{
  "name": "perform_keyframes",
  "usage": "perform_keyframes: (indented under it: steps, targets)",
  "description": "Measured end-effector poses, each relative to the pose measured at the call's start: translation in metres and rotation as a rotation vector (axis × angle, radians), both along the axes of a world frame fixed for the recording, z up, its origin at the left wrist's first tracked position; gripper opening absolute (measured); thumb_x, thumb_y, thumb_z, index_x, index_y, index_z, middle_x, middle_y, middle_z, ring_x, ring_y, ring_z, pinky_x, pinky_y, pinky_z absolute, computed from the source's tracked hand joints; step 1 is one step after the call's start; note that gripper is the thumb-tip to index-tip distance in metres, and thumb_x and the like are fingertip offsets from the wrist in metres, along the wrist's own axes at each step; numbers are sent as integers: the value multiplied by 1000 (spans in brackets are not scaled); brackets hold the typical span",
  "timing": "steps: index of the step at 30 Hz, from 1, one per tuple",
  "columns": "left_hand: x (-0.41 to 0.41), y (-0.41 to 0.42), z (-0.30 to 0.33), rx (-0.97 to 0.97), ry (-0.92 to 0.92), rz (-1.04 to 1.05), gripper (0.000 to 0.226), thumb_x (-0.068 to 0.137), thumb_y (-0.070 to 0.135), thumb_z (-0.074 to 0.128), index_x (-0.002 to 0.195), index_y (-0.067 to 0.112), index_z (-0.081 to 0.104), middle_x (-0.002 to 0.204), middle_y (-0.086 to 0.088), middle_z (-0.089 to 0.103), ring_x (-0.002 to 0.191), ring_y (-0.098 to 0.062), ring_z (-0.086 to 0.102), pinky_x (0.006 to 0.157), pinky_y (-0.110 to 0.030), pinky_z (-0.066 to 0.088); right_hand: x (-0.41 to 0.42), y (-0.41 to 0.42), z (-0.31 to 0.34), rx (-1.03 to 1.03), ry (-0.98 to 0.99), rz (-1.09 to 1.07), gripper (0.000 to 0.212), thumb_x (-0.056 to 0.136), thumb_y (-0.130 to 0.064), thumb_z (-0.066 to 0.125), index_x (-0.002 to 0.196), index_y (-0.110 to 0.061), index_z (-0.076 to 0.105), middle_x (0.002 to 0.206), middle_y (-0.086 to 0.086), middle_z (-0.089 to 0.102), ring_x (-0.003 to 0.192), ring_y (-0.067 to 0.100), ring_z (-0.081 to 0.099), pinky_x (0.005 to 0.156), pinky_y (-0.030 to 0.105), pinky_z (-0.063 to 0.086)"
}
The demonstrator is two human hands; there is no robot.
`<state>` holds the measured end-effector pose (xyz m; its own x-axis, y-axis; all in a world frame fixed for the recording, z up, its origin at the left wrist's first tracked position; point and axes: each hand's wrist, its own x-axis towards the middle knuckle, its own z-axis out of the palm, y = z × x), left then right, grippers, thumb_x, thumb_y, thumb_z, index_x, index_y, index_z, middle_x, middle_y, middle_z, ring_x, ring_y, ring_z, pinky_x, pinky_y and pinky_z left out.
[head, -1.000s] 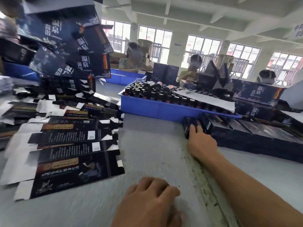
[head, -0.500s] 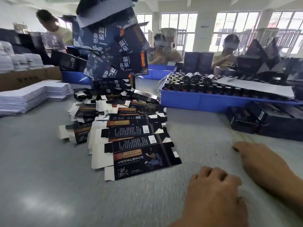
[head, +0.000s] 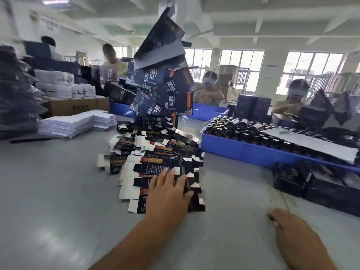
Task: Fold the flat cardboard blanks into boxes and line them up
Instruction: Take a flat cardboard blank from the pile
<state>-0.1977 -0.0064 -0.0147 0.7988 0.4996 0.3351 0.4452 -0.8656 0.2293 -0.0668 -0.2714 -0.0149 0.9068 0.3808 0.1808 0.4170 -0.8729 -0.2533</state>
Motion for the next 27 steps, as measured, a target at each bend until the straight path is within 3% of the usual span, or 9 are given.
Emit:
perform_keyframes:
  steps: [2,5,8,11,17,20,22,24,27]
  targets:
    - [-4,12,-4,-4,109,88,68,100,67,20,159,34,10,169,-3,6,155,-24,-7,121,-47,-9,0,2,3,8,26,-3,38,104,-19,40,135,-36,51,148,-9,47,135,14,44,109,28,34]
    - [-6,15,-7,27,195,110,78,95,75,13,159,32,8,168,-5,12,155,-25,-5,122,-50,-7,0,3,4,30,13,8,35,101,-15,48,130,-30,61,142,-3,55,136,21,46,108,31,36]
    - [-6,11,-2,55,219,76,95,85,87,18,159,29,13,163,-7,24,153,-28,8,123,-50,-4,-2,3,7,25,-1,10,34,103,-20,44,130,-35,58,143,-7,53,133,18,47,108,32,38]
    - [-11,9,2,44,157,65,109,72,97,27,155,26,21,148,-6,35,141,-30,25,122,-48,13,-4,1,7,14,-13,22,31,104,-26,39,129,-39,55,141,-13,52,129,15,47,106,33,40]
    - [-4,-9,14,119,-3,-115,95,69,97,27,137,31,41,119,6,34,114,-14,40,105,-34,33,-12,-3,4,106,-33,35,32,104,-22,44,130,-28,61,138,-5,60,125,17,53,107,32,40]
    - [-1,-24,15,155,-60,-225,88,71,96,16,126,34,47,119,10,40,111,-11,45,101,-33,34,-24,4,13,337,-20,65,14,103,-28,52,104,-31,66,111,-5,71,95,9,62,82,26,46]
    - [-1,-29,15,139,-84,-282,86,72,95,13,123,35,48,118,12,45,112,-11,48,100,-34,35,-37,8,25,520,94,86,20,101,-38,55,90,-29,68,95,-10,74,84,3,66,75,20,49]
    - [-2,-33,16,100,-116,-328,85,73,95,14,121,35,51,117,11,50,113,-12,50,98,-35,36,-54,12,36,720,325,154,30,99,-47,55,92,-25,75,92,-7,78,84,7,73,71,19,56]
    - [-3,-44,19,92,-173,-394,86,73,93,17,123,34,55,115,9,55,110,-14,53,97,-37,37,-76,16,41,806,525,219,29,98,-47,58,101,-26,77,95,-1,79,87,16,76,72,24,60]
